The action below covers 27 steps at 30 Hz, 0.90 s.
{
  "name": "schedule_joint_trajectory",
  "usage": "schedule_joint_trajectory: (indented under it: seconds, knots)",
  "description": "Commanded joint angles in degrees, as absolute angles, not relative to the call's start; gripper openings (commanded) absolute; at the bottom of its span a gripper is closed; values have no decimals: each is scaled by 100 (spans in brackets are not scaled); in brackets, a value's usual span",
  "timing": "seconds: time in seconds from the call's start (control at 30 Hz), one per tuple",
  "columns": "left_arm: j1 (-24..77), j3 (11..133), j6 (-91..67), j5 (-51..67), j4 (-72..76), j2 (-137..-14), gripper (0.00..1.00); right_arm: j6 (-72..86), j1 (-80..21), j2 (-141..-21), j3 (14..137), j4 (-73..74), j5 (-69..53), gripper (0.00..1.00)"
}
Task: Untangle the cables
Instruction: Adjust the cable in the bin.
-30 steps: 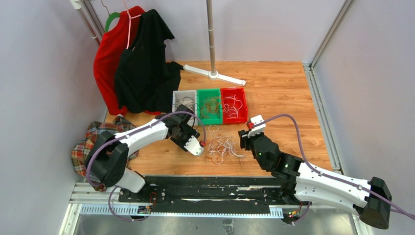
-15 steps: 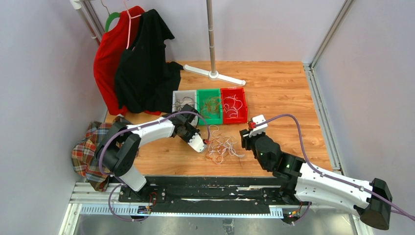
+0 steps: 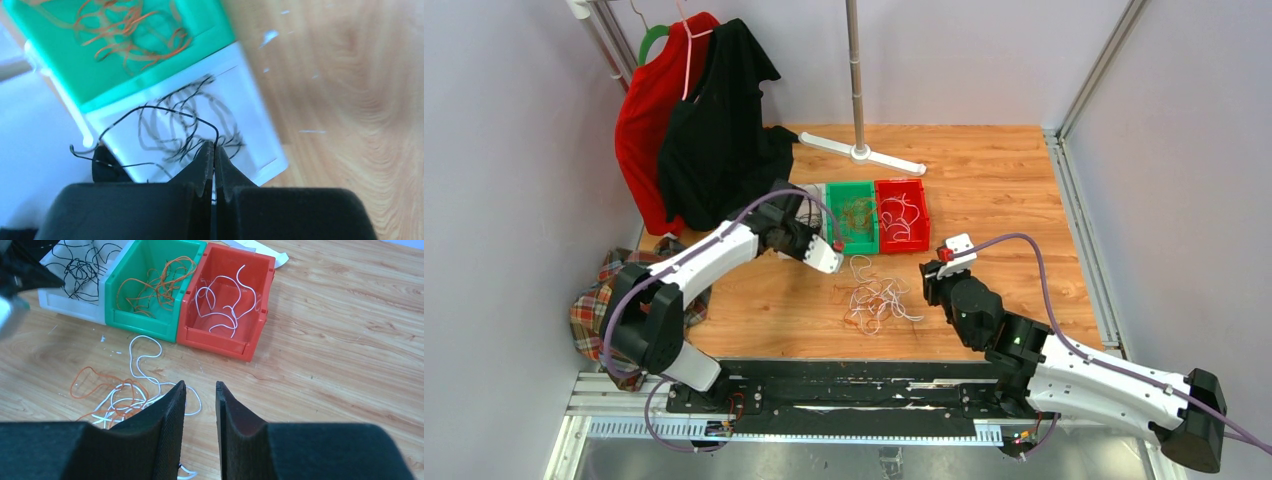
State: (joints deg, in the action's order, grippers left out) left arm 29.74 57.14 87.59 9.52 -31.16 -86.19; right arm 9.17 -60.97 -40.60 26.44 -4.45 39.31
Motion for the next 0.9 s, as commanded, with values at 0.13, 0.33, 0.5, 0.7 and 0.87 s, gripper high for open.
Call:
schedule_joint_trajectory:
  seconds: [0.13, 0.33, 0.5, 0.7, 0.87]
  knots:
    - [2435, 6059, 7959, 1322, -2913, -8885, 1, 1080, -6013, -3955, 2707, -384, 4155, 27]
    - [2459, 6285, 7631, 1181, -2437, -9573, 1, 1125, -6012, -3892, 2665, -373, 4188, 27]
    - [2569, 6531, 7451, 859, -2350, -9970, 1, 1124, -6012, -3784, 2639, -310, 4236, 26]
    - [2645, 6775, 7203, 669, -2989, -9841, 49, 1116, -6011, -3762, 2602, -309, 4228, 25]
    - [2575, 7675, 6872, 772, -4739, -9746, 72, 1061, -6003, -3745, 2616, -337, 4238, 24]
